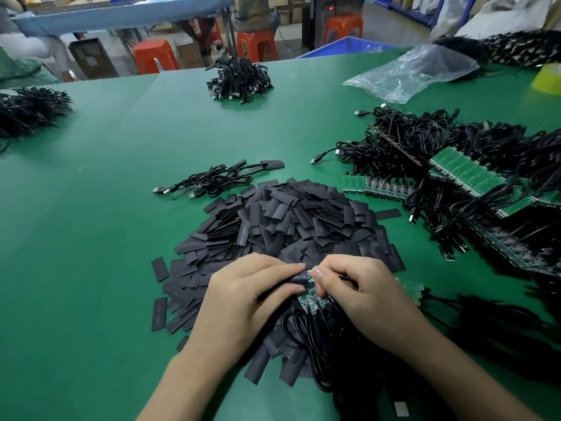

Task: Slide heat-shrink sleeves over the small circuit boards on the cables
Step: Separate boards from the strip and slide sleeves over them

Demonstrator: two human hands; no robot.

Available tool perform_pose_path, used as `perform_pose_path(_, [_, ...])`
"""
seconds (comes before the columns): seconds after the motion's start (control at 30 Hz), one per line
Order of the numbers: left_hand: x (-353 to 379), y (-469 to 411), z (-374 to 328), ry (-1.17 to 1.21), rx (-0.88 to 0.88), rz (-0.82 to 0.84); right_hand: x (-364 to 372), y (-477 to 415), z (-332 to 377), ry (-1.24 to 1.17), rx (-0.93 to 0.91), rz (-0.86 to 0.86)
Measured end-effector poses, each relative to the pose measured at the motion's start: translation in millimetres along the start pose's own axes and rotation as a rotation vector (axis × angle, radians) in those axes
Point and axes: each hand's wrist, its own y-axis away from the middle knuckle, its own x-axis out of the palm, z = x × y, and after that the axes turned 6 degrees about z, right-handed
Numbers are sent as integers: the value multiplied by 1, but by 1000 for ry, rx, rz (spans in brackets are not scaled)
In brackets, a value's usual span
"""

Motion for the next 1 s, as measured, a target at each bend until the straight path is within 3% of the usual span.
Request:
perform_pose_path(0.27, [-3, -1, -8, 55, -44, -56, -6, 0, 3, -129, 22, 93])
perform_pose_path(0.53, [-1, 1, -9, 34, 17, -62, -7, -1, 5, -87, 15, 145])
perform_pose_path(0.83, [1, 1, -10, 50, 6, -57, -8, 0, 5, -103, -3, 155])
perform_pose_path(1.0, [1, 1, -13, 78, -42, -82, -12, -2, 3, -230, 30, 132])
